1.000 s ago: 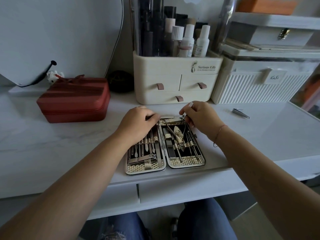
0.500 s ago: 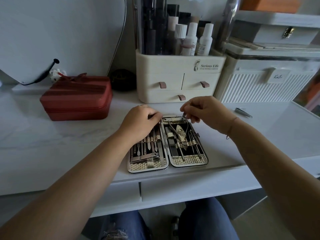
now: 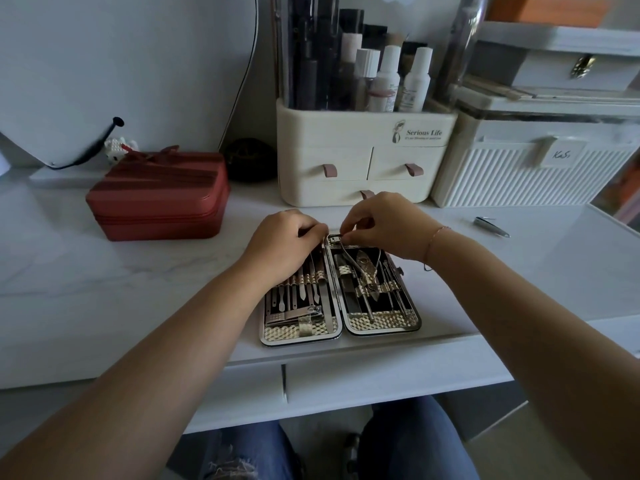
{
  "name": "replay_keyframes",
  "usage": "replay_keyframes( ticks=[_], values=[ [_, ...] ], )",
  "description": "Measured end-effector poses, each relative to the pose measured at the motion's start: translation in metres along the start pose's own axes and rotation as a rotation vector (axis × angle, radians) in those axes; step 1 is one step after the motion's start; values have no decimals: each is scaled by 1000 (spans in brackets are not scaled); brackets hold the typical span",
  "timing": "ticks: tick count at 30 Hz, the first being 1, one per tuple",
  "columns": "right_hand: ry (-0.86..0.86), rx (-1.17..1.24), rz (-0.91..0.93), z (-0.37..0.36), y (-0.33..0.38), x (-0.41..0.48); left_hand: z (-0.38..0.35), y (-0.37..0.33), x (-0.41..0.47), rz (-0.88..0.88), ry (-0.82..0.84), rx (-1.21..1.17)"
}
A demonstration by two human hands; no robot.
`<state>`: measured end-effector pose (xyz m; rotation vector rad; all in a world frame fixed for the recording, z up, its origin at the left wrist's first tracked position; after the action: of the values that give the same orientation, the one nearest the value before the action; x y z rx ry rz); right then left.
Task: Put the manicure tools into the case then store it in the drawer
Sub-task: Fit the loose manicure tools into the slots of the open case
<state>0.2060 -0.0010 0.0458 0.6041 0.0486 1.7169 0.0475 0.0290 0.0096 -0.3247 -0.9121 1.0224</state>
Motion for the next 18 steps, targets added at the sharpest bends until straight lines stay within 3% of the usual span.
replay_keyframes(
  ticks=[5,10,18],
  values=[
    [-96,25,-68,0,-10,-1,0,1,0,-5,2,9],
    [-28,93,-90,0,-14,-4,1,0,0,-13,-4,5],
    [-91,107,-99,-5,-18,-8,1,0,-1,-13,-2,9]
  ],
)
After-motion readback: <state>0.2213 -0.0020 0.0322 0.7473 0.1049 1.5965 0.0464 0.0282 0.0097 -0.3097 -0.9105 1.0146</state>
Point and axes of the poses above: each hand's wrist, its own x-axis towards the middle knuckle, its own z-axis out of the back of the hand, y = z × x, the point moved 3 cm from there along x, towards the middle knuckle, and after that the axes turned 13 degrees about -y, right-handed, at the moved point
